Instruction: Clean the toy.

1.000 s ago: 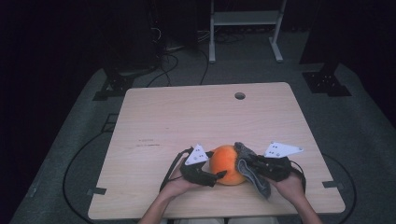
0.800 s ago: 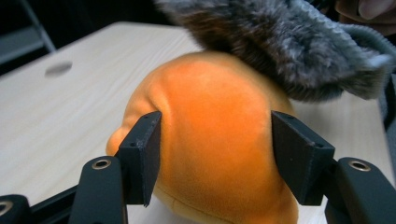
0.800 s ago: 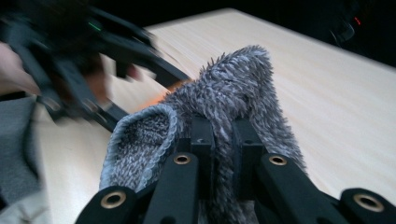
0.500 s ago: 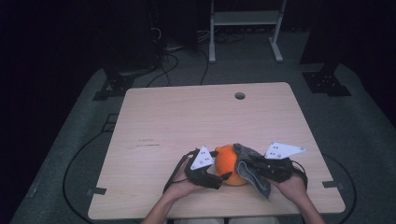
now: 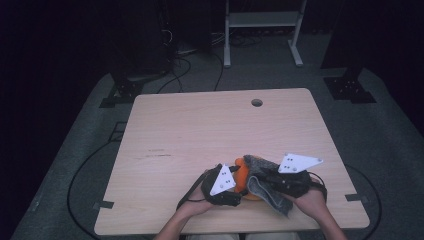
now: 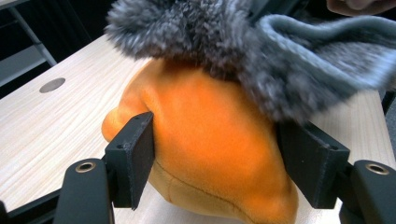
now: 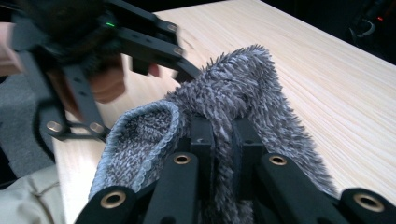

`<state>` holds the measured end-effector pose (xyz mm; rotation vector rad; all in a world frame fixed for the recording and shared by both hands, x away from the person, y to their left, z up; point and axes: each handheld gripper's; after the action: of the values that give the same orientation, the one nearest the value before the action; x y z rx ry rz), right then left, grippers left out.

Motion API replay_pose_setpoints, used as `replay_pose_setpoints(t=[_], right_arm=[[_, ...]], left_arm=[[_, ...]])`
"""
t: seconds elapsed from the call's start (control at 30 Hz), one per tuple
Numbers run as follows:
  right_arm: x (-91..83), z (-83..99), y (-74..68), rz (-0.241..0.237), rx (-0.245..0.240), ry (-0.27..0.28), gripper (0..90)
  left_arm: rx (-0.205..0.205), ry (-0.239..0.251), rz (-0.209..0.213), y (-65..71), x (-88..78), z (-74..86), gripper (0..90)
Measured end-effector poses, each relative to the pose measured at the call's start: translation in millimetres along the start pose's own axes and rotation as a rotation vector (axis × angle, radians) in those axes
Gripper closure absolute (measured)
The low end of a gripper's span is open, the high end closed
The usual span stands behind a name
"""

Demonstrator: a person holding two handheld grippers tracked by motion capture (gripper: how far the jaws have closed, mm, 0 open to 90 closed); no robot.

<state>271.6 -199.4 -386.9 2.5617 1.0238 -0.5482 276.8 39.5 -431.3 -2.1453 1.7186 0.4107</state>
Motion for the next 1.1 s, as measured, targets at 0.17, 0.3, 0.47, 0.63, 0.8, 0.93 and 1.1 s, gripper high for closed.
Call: replay_pose_setpoints(t=[0.17, 0.3, 0.47, 0.63, 0.8, 0.93, 1.1], right_arm=[[-2.3, 7.7, 10.0, -0.003, 0.040, 0.000, 81.1], [-2.3, 7.2, 9.0, 0.000, 0.034, -0.003, 81.1], [-1.6, 7.5, 9.3, -0.008, 0.038, -0.002, 81.1], [-1.0, 8.0, 10.4, -0.016, 0.042, 0.001, 81.1], [0.4, 8.6, 10.1, -0.022, 0.047, 0.004, 81.1], [0.7, 8.9, 10.9, -0.023, 0.046, 0.004, 81.1], [2.2, 14.0, 13.6, 0.006, 0.045, -0.021, 81.0]], left_arm=[[-0.004, 0.010, 0.003, 0.0, 1.6, 0.4, 28.4], [-0.004, 0.008, 0.004, 0.0, 1.8, 0.2, 28.4], [-0.003, 0.006, 0.003, 0.2, 1.6, 0.4, 28.2], [-0.005, 0.005, 0.005, -0.3, 1.4, 0.7, 28.3], [0.000, -0.004, 0.009, -1.1, 0.7, 1.6, 29.4], [-0.004, -0.013, 0.010, -1.8, -0.1, 3.1, 29.9], [-0.037, -0.075, 0.045, -10.3, -6.0, 11.3, 30.4]])
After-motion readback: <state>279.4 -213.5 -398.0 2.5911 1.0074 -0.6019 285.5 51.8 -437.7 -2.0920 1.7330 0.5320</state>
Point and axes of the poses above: each handheld gripper's, and its own axes: x roughly forward along the jaws, z roughly out of its underside, y roughly to its right, and after that the axes turned 14 degrees about z, right-handed
